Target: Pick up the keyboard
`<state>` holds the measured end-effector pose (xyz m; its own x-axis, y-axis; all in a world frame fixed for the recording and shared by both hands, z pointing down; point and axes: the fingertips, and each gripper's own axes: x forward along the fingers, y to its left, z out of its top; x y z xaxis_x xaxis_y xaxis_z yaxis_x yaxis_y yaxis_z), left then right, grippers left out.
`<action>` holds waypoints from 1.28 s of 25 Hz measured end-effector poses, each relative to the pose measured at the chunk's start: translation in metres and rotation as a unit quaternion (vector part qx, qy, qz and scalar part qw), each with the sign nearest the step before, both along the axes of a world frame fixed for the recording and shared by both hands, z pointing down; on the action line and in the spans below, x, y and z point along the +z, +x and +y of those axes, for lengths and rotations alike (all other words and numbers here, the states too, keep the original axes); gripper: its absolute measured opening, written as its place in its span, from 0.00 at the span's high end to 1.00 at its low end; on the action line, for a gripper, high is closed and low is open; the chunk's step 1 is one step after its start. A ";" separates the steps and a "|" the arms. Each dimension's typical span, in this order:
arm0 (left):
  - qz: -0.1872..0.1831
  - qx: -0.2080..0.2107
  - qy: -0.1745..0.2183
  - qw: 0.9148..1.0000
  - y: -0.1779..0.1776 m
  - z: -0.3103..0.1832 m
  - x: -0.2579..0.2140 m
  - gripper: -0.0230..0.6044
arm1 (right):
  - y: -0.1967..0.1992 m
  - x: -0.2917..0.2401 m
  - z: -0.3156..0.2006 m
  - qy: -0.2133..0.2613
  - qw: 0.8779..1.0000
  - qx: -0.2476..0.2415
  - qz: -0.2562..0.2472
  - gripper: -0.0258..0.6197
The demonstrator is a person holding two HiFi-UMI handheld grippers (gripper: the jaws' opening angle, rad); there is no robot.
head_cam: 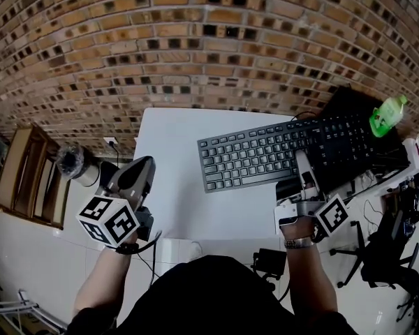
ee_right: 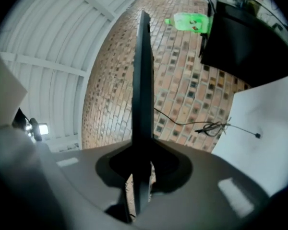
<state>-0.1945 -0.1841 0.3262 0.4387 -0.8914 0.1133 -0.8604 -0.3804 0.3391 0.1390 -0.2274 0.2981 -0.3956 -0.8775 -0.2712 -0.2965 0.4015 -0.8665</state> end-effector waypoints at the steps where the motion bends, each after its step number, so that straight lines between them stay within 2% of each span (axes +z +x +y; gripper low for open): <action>1: -0.012 -0.009 0.017 1.000 -0.004 0.001 -0.007 0.95 | 0.001 -0.004 0.003 0.004 1.000 0.004 0.006 0.86; 5: -0.058 -0.044 0.072 0.995 -0.021 0.005 -0.026 0.96 | 0.002 -0.014 0.012 0.018 0.999 0.018 0.024 0.86; 11: -0.083 -0.063 0.101 0.989 -0.031 0.005 -0.034 0.96 | 0.010 -0.010 0.019 0.014 0.999 0.033 0.033 0.86; 21: -0.091 -0.065 0.110 0.988 -0.035 0.002 -0.038 0.95 | 0.017 -0.016 0.021 0.024 0.998 0.047 0.032 0.86; 32: -0.094 -0.073 0.118 0.986 -0.034 0.004 -0.045 0.95 | 0.016 -0.021 0.021 0.035 0.998 0.039 0.023 0.86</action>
